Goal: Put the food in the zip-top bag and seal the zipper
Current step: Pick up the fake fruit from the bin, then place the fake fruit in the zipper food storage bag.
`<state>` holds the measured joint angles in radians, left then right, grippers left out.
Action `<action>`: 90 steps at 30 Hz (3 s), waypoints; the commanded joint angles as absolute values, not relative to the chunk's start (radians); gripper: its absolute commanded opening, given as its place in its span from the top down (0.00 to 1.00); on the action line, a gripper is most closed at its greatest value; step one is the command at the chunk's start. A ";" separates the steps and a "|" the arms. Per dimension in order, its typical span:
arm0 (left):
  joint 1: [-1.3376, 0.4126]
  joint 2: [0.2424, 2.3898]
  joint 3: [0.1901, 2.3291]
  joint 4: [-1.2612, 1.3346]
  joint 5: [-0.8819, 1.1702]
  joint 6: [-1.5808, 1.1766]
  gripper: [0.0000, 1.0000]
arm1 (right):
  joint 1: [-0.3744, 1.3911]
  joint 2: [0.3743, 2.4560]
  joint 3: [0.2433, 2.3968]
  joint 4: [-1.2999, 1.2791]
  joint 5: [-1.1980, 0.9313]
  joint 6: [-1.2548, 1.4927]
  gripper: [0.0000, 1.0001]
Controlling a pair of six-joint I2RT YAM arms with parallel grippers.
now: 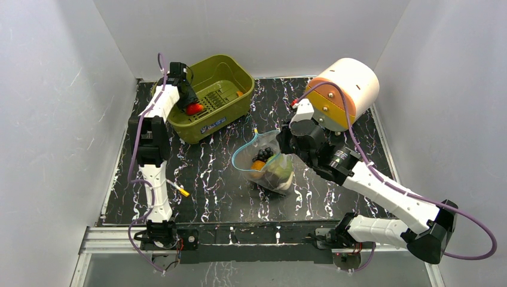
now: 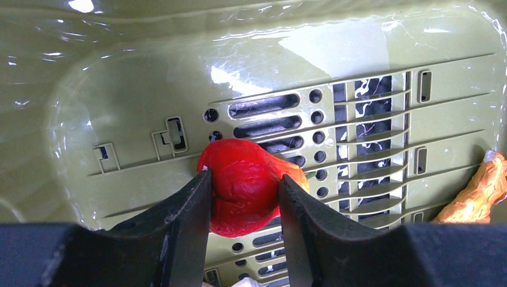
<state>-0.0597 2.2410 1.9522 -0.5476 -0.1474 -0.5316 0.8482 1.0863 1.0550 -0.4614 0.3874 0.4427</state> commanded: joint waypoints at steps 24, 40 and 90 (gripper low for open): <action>-0.052 1.999 1.890 -0.544 -0.117 -0.502 0.82 | 0.844 1.041 1.104 -0.413 0.410 0.482 1.00; -0.053 1.754 1.763 -0.549 -0.042 -0.549 0.86 | 0.845 1.111 1.164 -0.429 0.425 0.549 1.00; -0.323 1.428 1.391 -0.452 0.610 -0.892 0.85 | 0.704 1.370 1.318 -0.362 0.305 0.741 1.00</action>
